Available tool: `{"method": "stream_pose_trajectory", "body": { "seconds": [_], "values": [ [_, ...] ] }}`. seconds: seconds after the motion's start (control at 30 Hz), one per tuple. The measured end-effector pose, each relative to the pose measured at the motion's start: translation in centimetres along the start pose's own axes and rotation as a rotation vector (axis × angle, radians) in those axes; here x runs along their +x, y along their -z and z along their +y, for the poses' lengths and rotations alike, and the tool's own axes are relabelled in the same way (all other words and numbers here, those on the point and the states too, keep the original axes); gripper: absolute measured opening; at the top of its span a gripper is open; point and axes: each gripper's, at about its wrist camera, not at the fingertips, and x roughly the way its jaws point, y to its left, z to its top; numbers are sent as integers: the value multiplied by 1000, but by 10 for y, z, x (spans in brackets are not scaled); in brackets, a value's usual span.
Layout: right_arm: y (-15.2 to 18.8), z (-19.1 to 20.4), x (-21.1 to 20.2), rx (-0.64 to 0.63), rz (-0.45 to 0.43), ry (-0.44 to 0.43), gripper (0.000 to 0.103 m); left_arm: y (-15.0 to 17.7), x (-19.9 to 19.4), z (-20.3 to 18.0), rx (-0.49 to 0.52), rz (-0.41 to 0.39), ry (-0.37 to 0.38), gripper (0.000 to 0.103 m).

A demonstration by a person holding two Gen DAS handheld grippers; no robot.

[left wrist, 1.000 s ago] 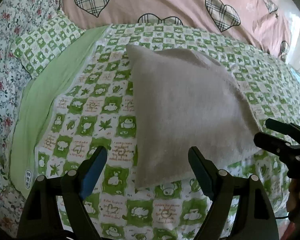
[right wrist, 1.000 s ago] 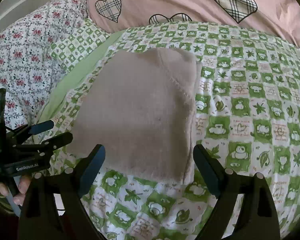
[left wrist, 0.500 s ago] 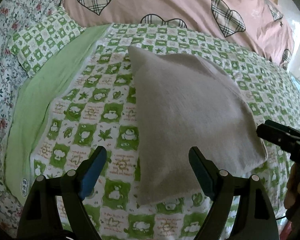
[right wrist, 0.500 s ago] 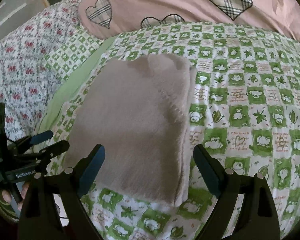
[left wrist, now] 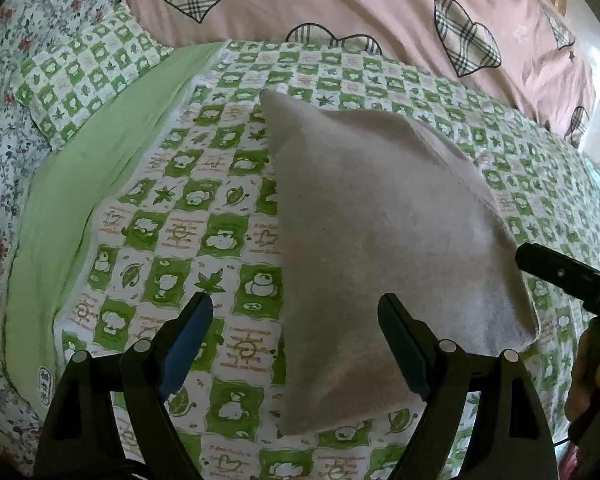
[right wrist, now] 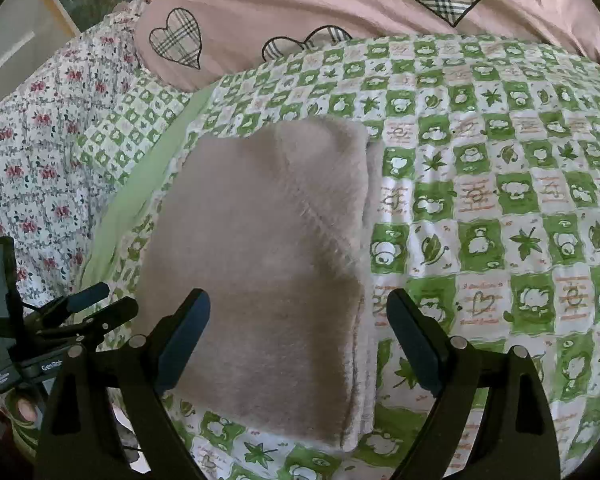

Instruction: Fold small clothes

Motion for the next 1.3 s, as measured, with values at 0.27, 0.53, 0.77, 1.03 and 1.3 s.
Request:
{"method": "stream_pose_trajectory", "body": {
  "seconds": [0.27, 0.53, 0.77, 1.03, 1.3],
  "values": [
    [8, 12, 2, -46, 16, -3, 90, 4, -5, -8, 13, -10, 15, 85],
    [13, 13, 6, -60, 29, 2, 90, 5, -8, -10, 16, -20, 27, 85],
    [15, 14, 6, -64, 29, 6, 90, 6, -10, -13, 22, -25, 28, 85],
    [14, 14, 5, -65, 29, 6, 90, 7, -14, -17, 38, -40, 18, 85],
    [19, 19, 1, -78, 22, 4, 90, 9, -17, -20, 48, -49, 18, 85]
  ]
}}
